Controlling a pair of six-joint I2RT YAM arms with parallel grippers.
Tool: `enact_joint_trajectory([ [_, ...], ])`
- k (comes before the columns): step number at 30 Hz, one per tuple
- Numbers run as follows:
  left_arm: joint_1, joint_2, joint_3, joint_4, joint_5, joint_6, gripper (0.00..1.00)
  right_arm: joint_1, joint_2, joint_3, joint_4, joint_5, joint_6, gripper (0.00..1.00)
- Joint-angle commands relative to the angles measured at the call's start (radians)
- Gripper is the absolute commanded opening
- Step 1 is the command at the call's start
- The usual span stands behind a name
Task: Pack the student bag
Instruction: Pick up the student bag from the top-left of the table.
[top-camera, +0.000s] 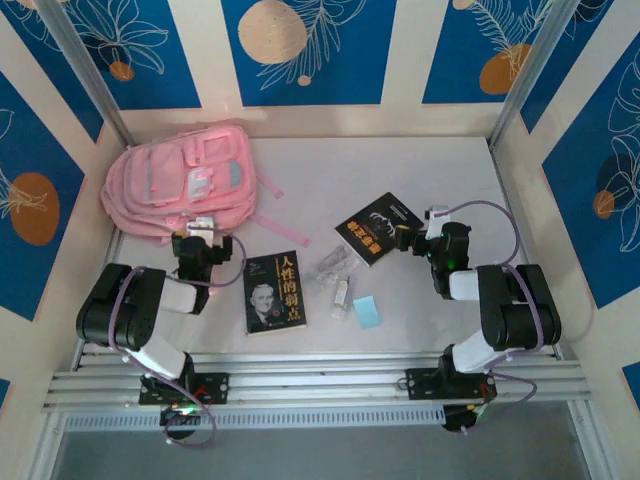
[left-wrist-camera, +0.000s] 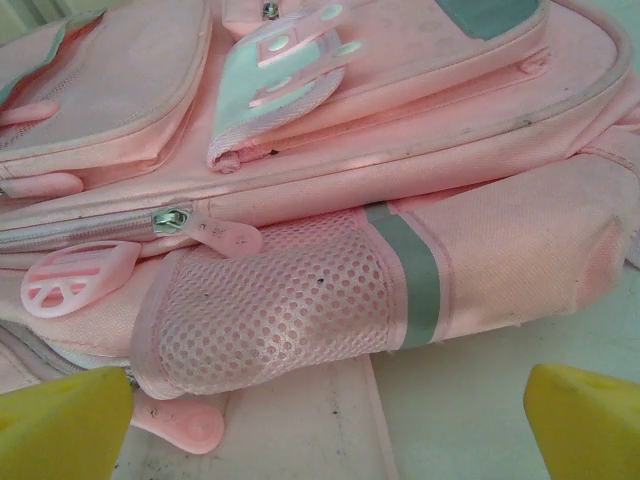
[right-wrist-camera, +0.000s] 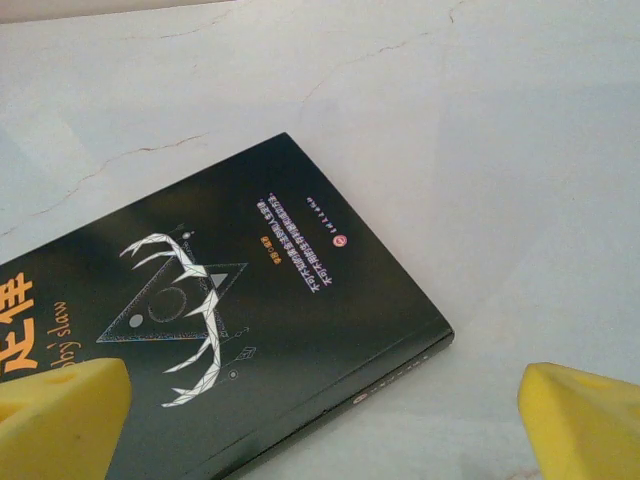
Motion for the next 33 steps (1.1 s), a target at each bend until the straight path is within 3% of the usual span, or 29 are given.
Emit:
enact_joint_trajectory([
  [1,0.004,-0.014,0.017,0.031,0.006,0.001,1.00,-0.006,-0.004,0.025,0.028,0.003,0.006,0.99],
  [24,0.041,-0.021,0.033,-0.014,0.068,-0.028,1.00,-0.007,-0.010,0.025,0.029,-0.006,0.005,0.99],
  [29,0.037,-0.110,0.047,-0.118,0.045,-0.023,1.00,0.047,-0.103,0.157,-0.262,0.102,-0.024,0.96],
  [33,0.036,-0.261,0.158,-0.449,-0.018,-0.071,1.00,0.090,-0.109,0.347,-0.531,0.156,0.045,0.94],
])
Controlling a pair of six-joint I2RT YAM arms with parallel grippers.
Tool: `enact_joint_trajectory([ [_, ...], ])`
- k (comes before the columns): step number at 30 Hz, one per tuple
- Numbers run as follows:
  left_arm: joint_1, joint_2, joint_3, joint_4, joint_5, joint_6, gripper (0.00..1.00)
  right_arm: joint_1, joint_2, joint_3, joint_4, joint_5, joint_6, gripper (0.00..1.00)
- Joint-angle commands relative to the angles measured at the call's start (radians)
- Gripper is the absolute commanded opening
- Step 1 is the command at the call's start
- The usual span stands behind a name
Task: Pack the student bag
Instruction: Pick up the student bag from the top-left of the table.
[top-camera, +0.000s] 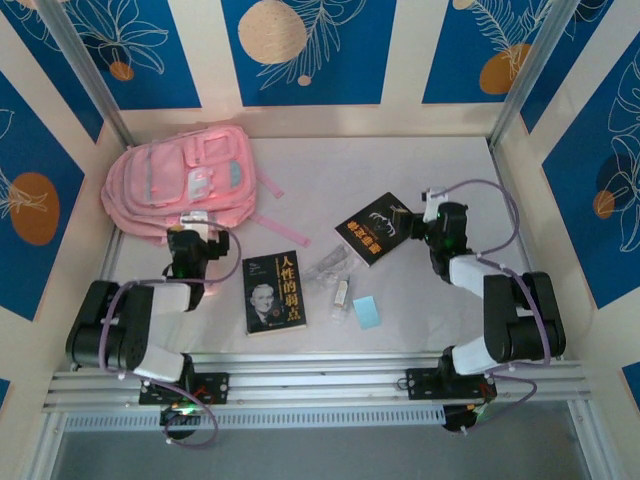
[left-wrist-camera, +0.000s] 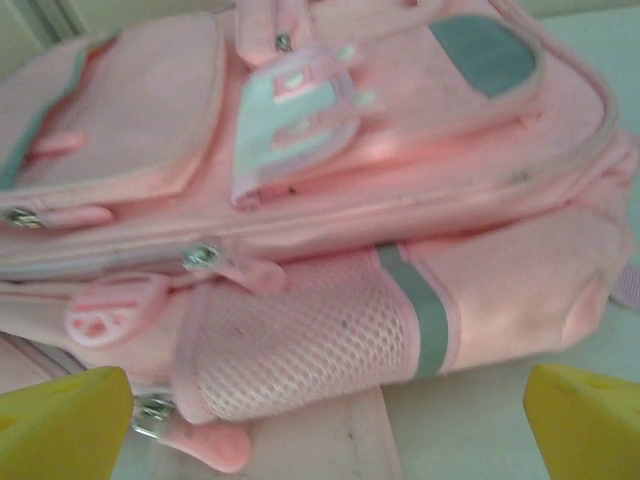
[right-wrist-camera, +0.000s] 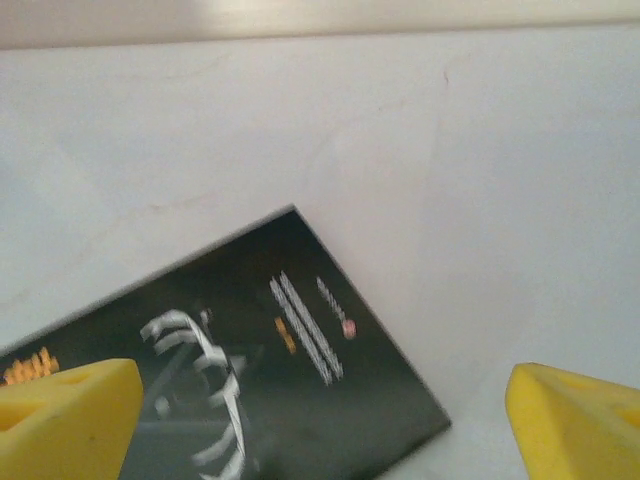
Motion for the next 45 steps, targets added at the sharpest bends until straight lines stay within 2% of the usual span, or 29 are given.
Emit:
enact_joint_trajectory([
  [1,0.007,-0.108,0.122,-0.283,-0.047,-0.063,1.00,0.037,-0.022,0.151,-0.245,0.060,0.096,0.94],
  [5,0.005,-0.163,0.267,-0.590,0.004,-0.253,1.00,0.147,0.045,0.335,-0.392,0.018,0.333,0.94],
  [8,0.005,-0.189,0.332,-0.766,0.055,-0.405,1.00,0.267,0.141,0.445,-0.400,-0.074,0.476,0.93],
  [12,0.005,-0.239,0.329,-0.862,0.246,-0.472,1.00,0.409,0.307,0.590,-0.384,-0.135,0.579,0.92],
  [14,0.005,-0.266,0.320,-0.919,0.286,-0.496,1.00,0.457,0.395,0.660,-0.365,-0.191,0.620,0.88],
  [17,0.005,-0.319,0.307,-1.022,0.285,-0.510,1.00,0.515,0.519,0.758,-0.332,-0.271,0.706,0.84],
  [23,0.006,-0.408,0.230,-1.052,0.319,-0.547,1.00,0.596,0.735,0.916,-0.201,-0.334,0.832,0.80],
  [29,0.005,-0.399,0.171,-0.998,0.375,-0.588,1.00,0.637,0.917,1.105,-0.120,-0.350,0.915,0.80],
  [36,0.006,-0.392,0.152,-0.962,0.412,-0.612,1.00,0.650,1.104,1.346,-0.223,-0.302,1.028,0.77],
  [39,0.005,-0.396,0.152,-0.951,0.419,-0.616,1.00,0.652,1.167,1.458,-0.344,-0.261,1.061,0.75],
  [43,0.005,-0.388,0.157,-0.944,0.418,-0.617,1.00,0.658,1.215,1.597,-0.611,-0.121,1.098,0.77],
  [45,0.005,-0.387,0.156,-0.941,0.416,-0.621,1.00,0.656,1.217,1.592,-0.628,-0.086,1.125,0.79],
])
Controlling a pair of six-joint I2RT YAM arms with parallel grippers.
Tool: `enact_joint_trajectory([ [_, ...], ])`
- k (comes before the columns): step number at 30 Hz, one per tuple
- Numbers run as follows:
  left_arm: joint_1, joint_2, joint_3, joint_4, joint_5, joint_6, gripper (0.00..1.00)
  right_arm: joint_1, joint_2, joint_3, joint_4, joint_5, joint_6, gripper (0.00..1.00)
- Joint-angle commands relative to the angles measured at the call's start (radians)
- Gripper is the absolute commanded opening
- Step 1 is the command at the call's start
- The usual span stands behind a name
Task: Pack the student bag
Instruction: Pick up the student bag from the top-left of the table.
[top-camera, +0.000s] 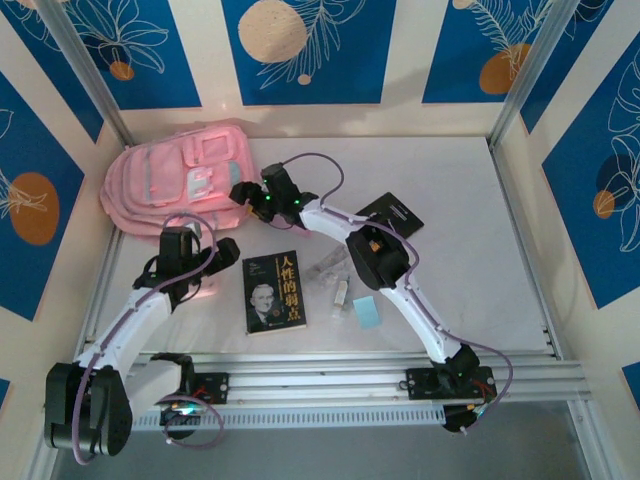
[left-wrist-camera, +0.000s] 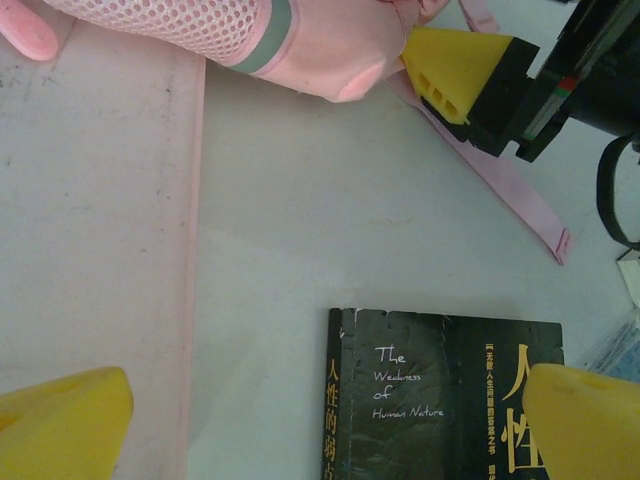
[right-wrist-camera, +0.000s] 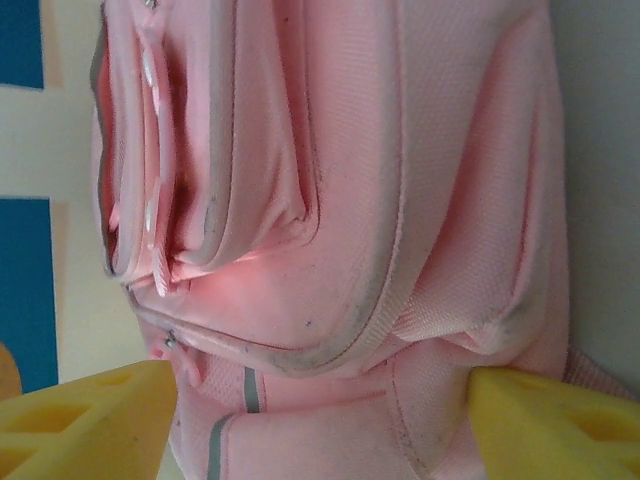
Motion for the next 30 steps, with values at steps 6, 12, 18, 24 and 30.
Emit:
enact_joint_trajectory([
  [6,0.005,0.013,-0.008,0.039,0.025,-0.033,1.00,-0.002,0.140,0.215,-0.244,0.137,0.066,0.77],
  [12,0.005,0.018,-0.007,0.047,0.018,-0.036,1.00,-0.039,0.174,0.255,-0.175,0.041,0.076,0.00],
  [18,0.005,0.068,-0.010,0.092,-0.015,-0.010,1.00,-0.091,-0.025,0.080,-0.011,-0.072,-0.003,0.00],
  [24,0.006,0.148,0.031,0.167,-0.003,-0.007,1.00,-0.168,-0.242,-0.074,0.002,-0.127,-0.050,0.00],
  [30,0.006,0.224,0.081,0.227,0.034,-0.004,1.00,-0.269,-0.387,-0.231,0.061,-0.185,-0.044,0.00],
])
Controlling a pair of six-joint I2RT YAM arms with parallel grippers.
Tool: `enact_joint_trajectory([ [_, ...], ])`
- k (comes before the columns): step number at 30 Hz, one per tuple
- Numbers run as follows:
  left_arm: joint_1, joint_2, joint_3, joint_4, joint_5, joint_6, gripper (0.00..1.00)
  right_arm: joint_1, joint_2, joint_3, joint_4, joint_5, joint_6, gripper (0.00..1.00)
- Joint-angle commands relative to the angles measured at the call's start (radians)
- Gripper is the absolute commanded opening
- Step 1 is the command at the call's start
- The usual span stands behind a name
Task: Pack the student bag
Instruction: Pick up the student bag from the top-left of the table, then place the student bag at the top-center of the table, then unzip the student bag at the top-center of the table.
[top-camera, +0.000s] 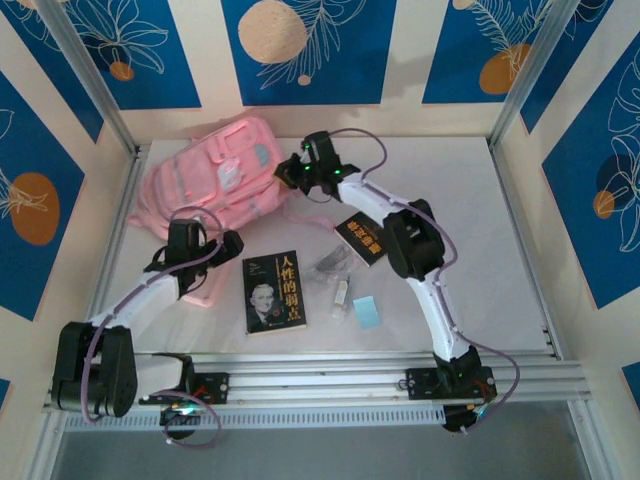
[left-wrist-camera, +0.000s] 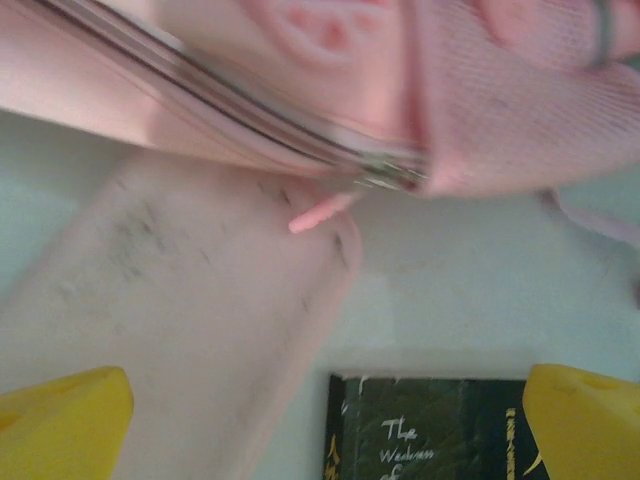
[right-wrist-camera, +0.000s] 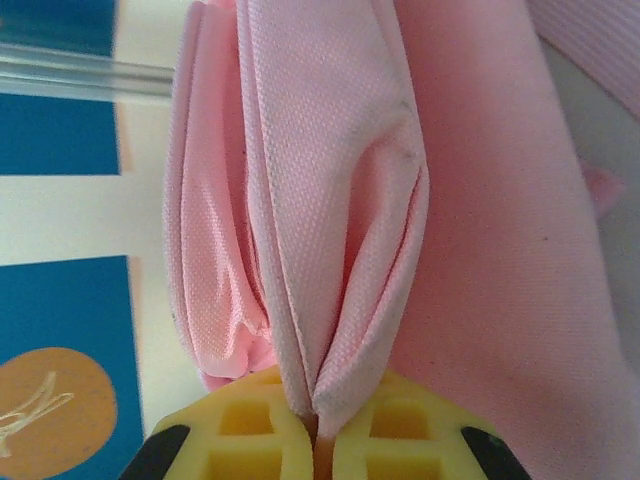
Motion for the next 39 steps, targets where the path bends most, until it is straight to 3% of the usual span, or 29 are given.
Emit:
enact_joint_trajectory([
  [1,0.006,0.032,0.048,0.072,0.038,0.014,1.00,-0.076,-0.139,-0.057,0.131,-0.030,-0.019,0.00],
  [9,0.005,0.088,0.044,0.079,0.065,0.023,1.00,-0.233,-0.252,-0.267,0.095,-0.086,-0.087,0.00],
  [10,0.005,0.092,0.044,0.080,0.072,0.023,1.00,-0.251,-0.259,-0.289,0.094,-0.092,-0.100,0.04],
  [12,0.005,0.098,0.048,0.082,0.083,0.022,1.00,-0.285,-0.266,-0.322,0.088,-0.101,-0.119,0.22],
  [16,0.006,0.106,0.067,0.082,0.108,0.015,1.00,-0.339,-0.307,-0.397,0.077,-0.141,-0.154,0.79],
  [18,0.005,0.107,0.078,0.081,0.124,0.014,1.00,-0.347,-0.361,-0.448,0.030,-0.123,-0.194,0.92],
  [22,0.002,0.103,0.087,0.083,0.141,0.010,1.00,-0.325,-0.492,-0.606,-0.038,-0.062,-0.220,0.94],
  [28,-0.013,0.101,0.087,0.082,0.151,0.023,1.00,-0.202,-0.570,-0.845,0.128,-0.021,-0.026,0.91],
  [33,-0.031,0.092,0.078,0.077,0.163,0.027,1.00,-0.081,-0.484,-0.860,0.285,0.030,0.125,0.89],
  [39,-0.054,0.066,0.064,0.071,0.189,0.046,1.00,-0.040,-0.307,-0.781,0.465,0.047,0.283,0.79],
])
